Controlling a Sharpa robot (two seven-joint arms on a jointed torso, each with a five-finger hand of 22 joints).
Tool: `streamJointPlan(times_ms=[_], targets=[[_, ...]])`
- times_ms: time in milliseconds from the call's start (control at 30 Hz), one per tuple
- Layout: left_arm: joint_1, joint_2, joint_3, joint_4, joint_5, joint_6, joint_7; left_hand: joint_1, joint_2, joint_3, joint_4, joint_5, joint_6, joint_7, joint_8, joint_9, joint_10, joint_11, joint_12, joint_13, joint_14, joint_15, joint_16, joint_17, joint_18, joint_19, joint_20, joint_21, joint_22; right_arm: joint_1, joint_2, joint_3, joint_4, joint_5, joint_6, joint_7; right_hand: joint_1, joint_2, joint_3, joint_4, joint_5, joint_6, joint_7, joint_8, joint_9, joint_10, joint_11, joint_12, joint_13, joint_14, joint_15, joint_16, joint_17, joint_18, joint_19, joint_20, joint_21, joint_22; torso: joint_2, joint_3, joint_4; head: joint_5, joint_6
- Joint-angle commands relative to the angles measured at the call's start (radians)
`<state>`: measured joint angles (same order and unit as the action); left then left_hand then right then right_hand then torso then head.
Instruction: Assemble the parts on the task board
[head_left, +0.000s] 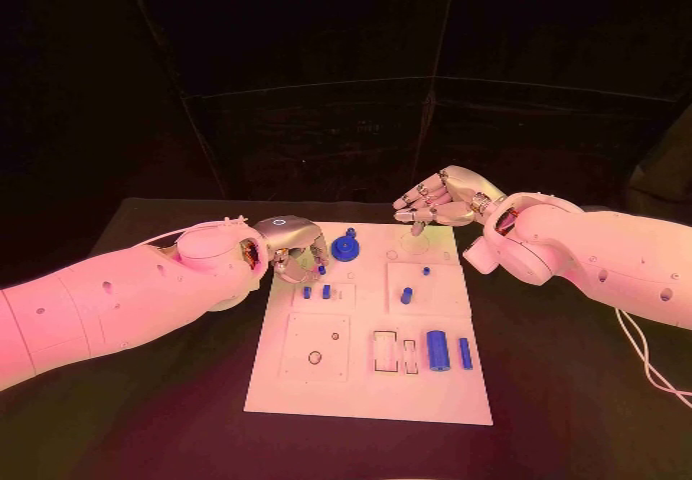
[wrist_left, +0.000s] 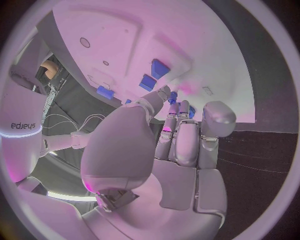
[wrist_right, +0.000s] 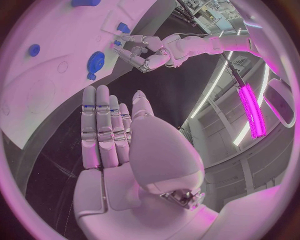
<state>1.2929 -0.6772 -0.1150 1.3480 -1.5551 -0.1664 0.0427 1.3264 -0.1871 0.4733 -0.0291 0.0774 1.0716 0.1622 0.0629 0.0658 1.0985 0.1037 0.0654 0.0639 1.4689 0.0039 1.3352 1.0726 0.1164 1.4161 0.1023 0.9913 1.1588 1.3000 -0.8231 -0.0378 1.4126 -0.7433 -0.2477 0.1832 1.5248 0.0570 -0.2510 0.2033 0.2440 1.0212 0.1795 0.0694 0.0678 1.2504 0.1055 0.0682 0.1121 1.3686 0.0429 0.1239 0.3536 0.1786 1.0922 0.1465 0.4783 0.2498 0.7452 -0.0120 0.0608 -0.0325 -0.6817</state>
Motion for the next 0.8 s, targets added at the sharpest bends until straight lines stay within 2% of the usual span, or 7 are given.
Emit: streamJointPlan(times_ms=[33,200,333,400,600,700,800], targets=[[0.001,-0.012,0.010,0.009,0.038,-0.039,0.034,-0.002,-0.009,-0.008,0.000,0.000,-0.012,0.001,-0.001,-0.001,-0.009,0.000,0.001,0.002,0.006,0.007,-0.004,-0.002,0.000,0.000,0.005,-0.004,-0.001,0.002,-0.001,0.001,-0.009,-0.034,-0.005,-0.006,0.007,0.003,-0.001,-0.012,-0.002,-0.003,0.000,0.003,0.000,-0.012,0.002,-0.005,-0.004,0.006,-0.002,-0.007,-0.001,0.005,0.006,0.001,-0.005,-0.002,-0.001,0.0002,0.0001,0.000,0.001],[0.004,-0.049,0.034,0.012,0.245,-0.091,0.076,0.000,0.002,-0.020,0.007,0.002,-0.026,0.001,0.000,-0.002,0.005,-0.002,0.012,0.006,0.006,0.006,-0.005,-0.005,0.001,0.001,0.005,-0.012,-0.006,0.002,-0.013,0.001,-0.027,-0.135,0.003,-0.029,0.040,-0.005,0.006,-0.044,-0.010,0.001,0.000,0.004,0.000,-0.046,0.001,-0.001,-0.019,0.069,-0.015,0.022,0.015,0.006,0.055,-0.013,0.020,0.009,-0.003,0.0004,0.0012,-0.002,0.005],[0.013,-0.088,0.042,0.010,0.506,-0.110,0.127,0.002,0.011,-0.019,0.011,0.003,-0.024,0.005,0.002,0.000,0.013,-0.001,0.016,0.007,0.006,0.006,-0.007,-0.009,0.005,-0.004,0.005,-0.034,-0.021,0.002,-0.033,0.000,-0.029,-0.262,0.017,-0.058,0.073,-0.006,0.015,-0.072,-0.011,0.009,-0.009,0.005,0.001,-0.053,-0.009,0.005,-0.030,0.132,-0.033,0.062,0.037,0.006,0.108,-0.034,0.063,0.030,-0.004,0.0005,0.0009,-0.005,0.011],[0.016,-0.108,0.044,0.009,0.655,-0.116,0.165,0.002,0.017,-0.019,0.014,0.003,-0.015,0.010,0.007,0.001,0.010,0.002,0.016,0.005,-0.008,0.009,-0.031,-0.052,0.014,-0.022,0.007,-0.089,-0.059,0.002,-0.046,0.000,-0.024,-0.346,0.026,-0.078,0.089,-0.003,0.022,-0.086,0.003,0.023,-0.016,0.007,0.001,-0.046,-0.015,0.011,-0.037,0.146,-0.045,0.117,0.068,0.004,0.138,-0.050,0.102,0.053,-0.003,0.0004,0.0007,-0.007,0.015],[0.020,-0.146,0.043,0.012,1.131,-0.094,0.292,0.011,0.049,-0.009,0.027,0.002,-0.013,0.021,0.008,0.001,0.005,0.010,0.036,0.004,-0.115,0.017,-0.183,-0.293,0.062,-0.144,0.016,-0.387,-0.257,0.001,-0.088,0.000,0.017,-0.582,0.039,-0.144,0.101,-0.001,0.026,-0.094,-0.003,0.048,-0.031,0.004,-0.001,-0.037,-0.029,0.018,-0.046,0.142,-0.058,0.277,0.155,0.002,0.152,-0.064,0.183,0.107,-0.003,-0.0002,-0.0003,-0.015,0.026],[0.020,-0.155,0.039,0.024,1.261,-0.072,0.331,0.013,0.055,-0.007,0.030,0.002,-0.013,0.020,0.010,0.001,0.016,0.008,0.052,0.006,-0.142,0.017,-0.216,-0.345,0.066,-0.162,0.016,-0.421,-0.278,-0.002,-0.106,0.000,0.045,-0.683,0.036,-0.177,0.096,-0.002,0.021,-0.088,-0.019,0.051,-0.034,0.000,-0.001,-0.040,-0.032,0.017,-0.046,0.139,-0.059,0.340,0.190,0.003,0.149,-0.066,0.223,0.136,-0.001,-0.0008,-0.0016,-0.026,0.031],[0.018,-0.169,0.025,0.051,1.371,-0.049,0.361,0.010,0.057,-0.010,0.033,0.001,-0.009,0.017,0.015,0.003,0.028,0.004,0.067,0.008,-0.155,0.014,-0.229,-0.365,0.066,-0.169,0.015,-0.430,-0.285,-0.011,-0.123,-0.001,0.080,-0.786,0.033,-0.212,0.092,-0.003,0.016,-0.082,-0.032,0.051,-0.036,-0.002,-0.001,-0.051,-0.032,0.015,-0.047,0.140,-0.058,0.393,0.217,0.002,0.147,-0.065,0.259,0.161,0.000,-0.0016,-0.0047,-0.038,0.035]])
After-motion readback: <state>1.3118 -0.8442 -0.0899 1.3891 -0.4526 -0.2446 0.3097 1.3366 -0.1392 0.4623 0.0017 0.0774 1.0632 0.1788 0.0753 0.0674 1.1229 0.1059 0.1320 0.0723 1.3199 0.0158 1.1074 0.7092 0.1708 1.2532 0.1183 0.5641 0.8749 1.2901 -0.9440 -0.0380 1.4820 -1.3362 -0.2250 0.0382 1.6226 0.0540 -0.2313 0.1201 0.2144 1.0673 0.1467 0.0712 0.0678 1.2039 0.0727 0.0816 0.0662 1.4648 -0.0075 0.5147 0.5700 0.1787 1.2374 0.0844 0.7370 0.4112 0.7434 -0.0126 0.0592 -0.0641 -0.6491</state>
